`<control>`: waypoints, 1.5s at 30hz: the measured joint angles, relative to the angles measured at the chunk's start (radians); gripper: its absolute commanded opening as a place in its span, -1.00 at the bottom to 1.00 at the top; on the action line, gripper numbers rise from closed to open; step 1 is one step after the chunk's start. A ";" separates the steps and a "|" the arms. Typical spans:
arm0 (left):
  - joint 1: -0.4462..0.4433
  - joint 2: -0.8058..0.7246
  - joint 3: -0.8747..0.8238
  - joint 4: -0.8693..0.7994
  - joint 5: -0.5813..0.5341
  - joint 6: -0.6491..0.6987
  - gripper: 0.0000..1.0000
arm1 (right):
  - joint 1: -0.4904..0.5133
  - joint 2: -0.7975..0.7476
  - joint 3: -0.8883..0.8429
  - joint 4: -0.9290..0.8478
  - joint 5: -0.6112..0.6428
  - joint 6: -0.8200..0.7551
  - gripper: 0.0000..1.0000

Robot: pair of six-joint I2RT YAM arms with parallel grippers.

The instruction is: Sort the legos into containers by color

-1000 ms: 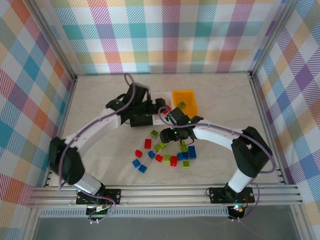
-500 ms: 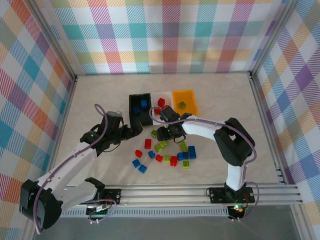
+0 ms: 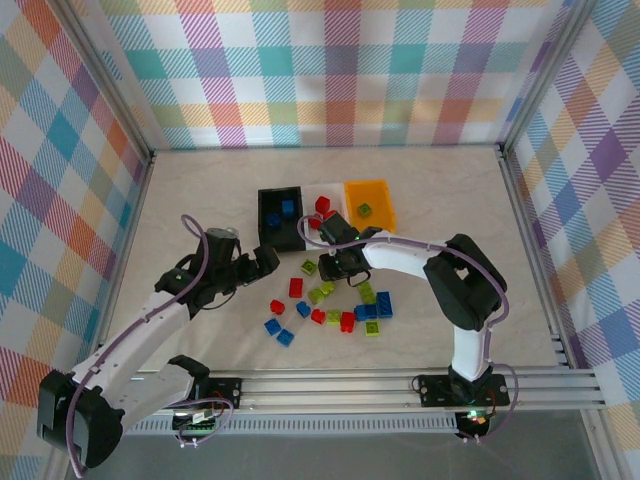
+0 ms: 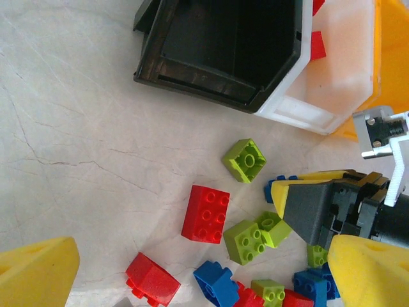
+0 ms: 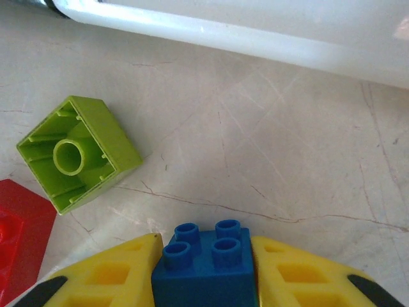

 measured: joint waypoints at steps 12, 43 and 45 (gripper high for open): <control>0.012 -0.111 -0.029 -0.060 -0.051 0.000 0.95 | 0.014 -0.018 0.315 -0.021 -0.072 -0.027 -0.25; -0.104 0.174 -0.034 -0.074 0.131 0.091 0.60 | -0.008 0.024 0.332 0.016 -0.020 0.006 0.34; -0.129 0.220 -0.026 -0.069 0.130 0.102 0.58 | -0.013 -0.048 0.251 0.037 -0.020 0.014 0.34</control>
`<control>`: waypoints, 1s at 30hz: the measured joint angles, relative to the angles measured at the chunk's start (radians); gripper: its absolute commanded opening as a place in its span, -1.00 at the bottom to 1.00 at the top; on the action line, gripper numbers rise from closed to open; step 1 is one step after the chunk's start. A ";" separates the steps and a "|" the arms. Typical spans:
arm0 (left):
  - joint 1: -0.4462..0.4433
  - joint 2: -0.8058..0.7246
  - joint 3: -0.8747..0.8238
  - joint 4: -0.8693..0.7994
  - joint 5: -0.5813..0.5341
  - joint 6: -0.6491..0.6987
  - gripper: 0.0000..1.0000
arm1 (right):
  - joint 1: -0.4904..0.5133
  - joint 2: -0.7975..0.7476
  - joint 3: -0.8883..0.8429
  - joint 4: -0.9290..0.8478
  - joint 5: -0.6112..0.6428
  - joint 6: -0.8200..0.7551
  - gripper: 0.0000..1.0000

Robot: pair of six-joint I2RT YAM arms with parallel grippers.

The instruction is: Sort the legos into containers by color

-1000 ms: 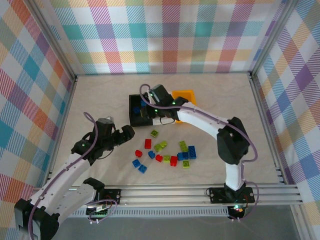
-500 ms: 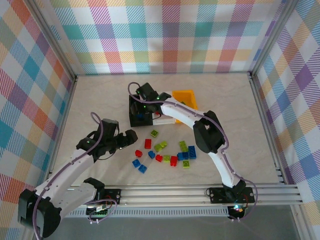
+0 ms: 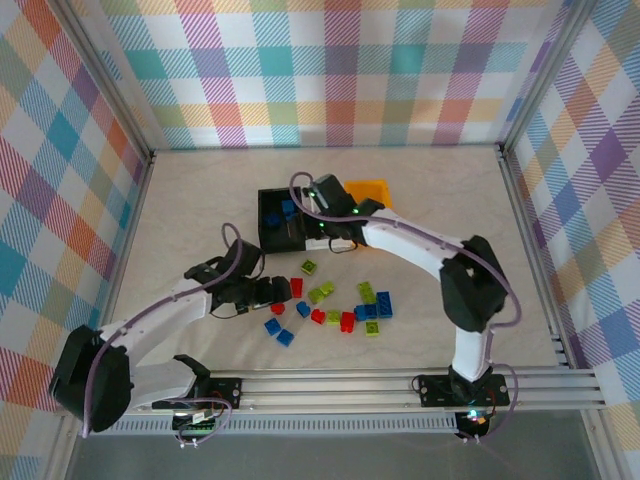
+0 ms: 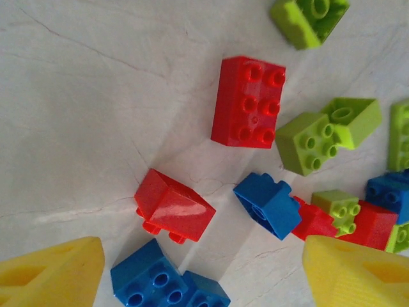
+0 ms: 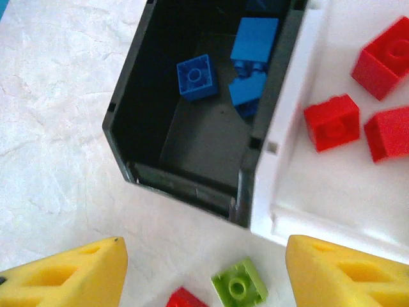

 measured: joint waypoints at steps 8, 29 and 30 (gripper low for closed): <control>-0.076 0.163 0.064 -0.014 -0.074 0.045 0.22 | -0.010 -0.122 -0.190 0.050 0.000 0.033 0.36; -0.103 0.261 0.099 -0.016 -0.182 0.082 -0.20 | -0.050 -0.208 -0.284 0.097 0.008 0.067 0.36; -0.103 0.260 0.109 -0.018 -0.179 0.082 -0.21 | -0.052 -0.214 -0.291 0.098 0.009 0.068 0.36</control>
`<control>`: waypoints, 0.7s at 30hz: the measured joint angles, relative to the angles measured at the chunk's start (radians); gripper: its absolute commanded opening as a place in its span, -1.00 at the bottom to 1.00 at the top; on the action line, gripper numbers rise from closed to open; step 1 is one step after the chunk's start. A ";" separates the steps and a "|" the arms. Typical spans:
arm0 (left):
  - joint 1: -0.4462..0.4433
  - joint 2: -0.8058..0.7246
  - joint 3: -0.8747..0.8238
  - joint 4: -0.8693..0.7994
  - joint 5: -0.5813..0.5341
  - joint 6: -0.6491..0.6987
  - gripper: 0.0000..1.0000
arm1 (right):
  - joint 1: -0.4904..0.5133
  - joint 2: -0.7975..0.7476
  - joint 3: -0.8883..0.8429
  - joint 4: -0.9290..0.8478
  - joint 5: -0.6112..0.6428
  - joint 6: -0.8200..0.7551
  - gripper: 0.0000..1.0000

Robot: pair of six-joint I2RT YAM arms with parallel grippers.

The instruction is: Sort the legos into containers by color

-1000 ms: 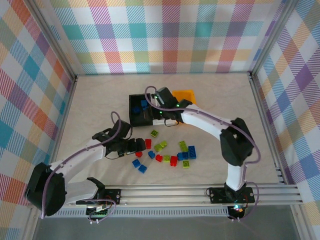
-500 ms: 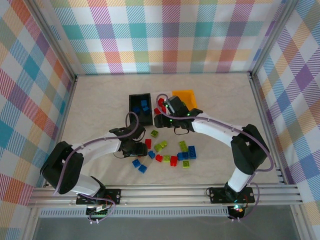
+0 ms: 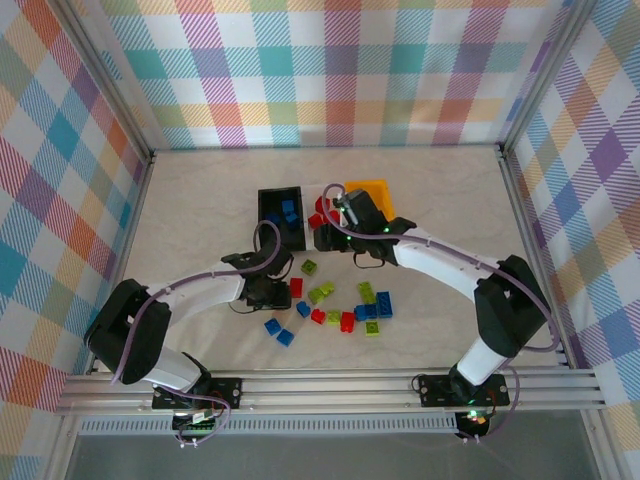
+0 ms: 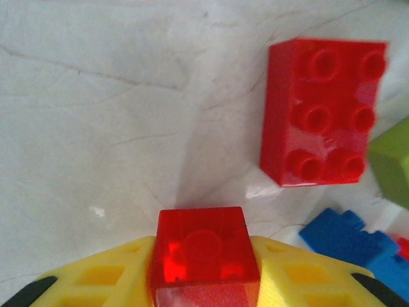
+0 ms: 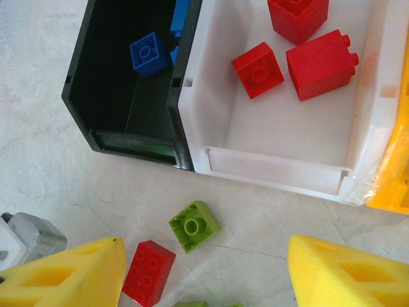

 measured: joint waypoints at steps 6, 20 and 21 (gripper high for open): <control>0.001 0.014 0.192 -0.029 0.025 0.001 -0.30 | -0.018 -0.060 -0.082 0.011 0.003 0.018 0.36; 0.044 0.562 0.993 -0.126 0.012 0.076 -0.45 | -0.078 -0.269 -0.247 0.005 0.021 0.026 0.38; 0.051 0.600 1.028 -0.140 0.007 0.079 -0.44 | -0.080 -0.275 -0.253 0.003 0.021 0.026 0.39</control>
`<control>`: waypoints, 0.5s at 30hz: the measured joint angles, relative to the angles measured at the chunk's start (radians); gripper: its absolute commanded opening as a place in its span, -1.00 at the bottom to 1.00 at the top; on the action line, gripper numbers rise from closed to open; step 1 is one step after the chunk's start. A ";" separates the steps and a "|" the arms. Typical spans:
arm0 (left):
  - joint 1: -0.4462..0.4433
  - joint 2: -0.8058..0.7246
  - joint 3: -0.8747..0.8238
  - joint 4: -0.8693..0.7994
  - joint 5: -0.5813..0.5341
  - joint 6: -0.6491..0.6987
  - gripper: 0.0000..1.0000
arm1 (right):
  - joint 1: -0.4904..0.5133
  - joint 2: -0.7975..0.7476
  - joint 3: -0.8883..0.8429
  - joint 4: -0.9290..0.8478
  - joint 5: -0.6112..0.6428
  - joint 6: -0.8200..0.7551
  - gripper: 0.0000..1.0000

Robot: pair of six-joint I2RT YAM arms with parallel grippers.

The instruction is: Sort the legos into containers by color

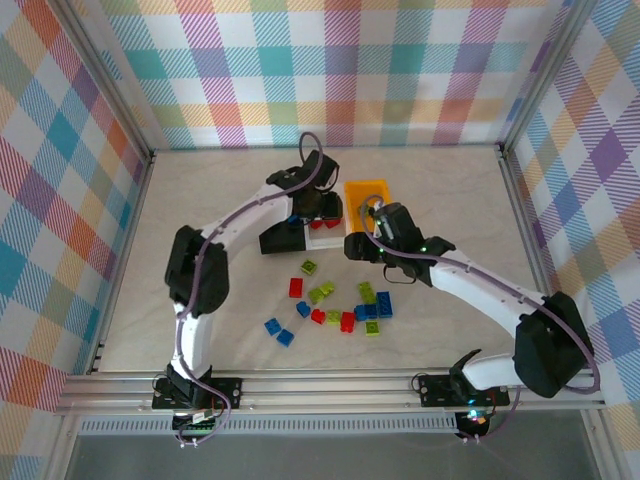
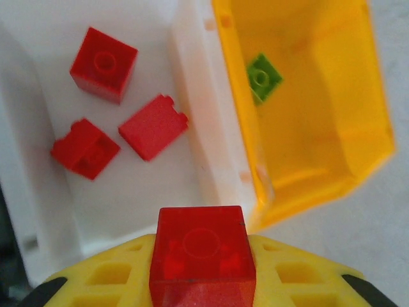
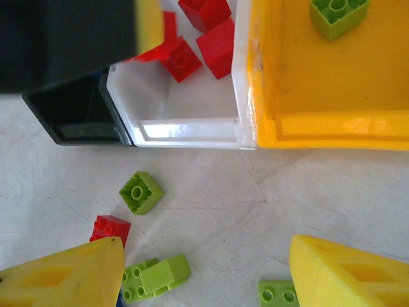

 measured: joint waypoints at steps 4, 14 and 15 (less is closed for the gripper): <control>0.023 0.119 0.121 -0.069 -0.014 0.006 -0.05 | 0.000 -0.014 -0.016 -0.023 -0.013 0.000 0.43; 0.013 0.089 0.161 -0.103 0.012 0.002 0.98 | 0.000 -0.044 -0.036 -0.137 -0.019 0.018 0.43; 0.009 0.054 0.128 -0.089 0.023 0.000 1.00 | 0.000 -0.045 -0.040 -0.153 -0.018 0.023 0.41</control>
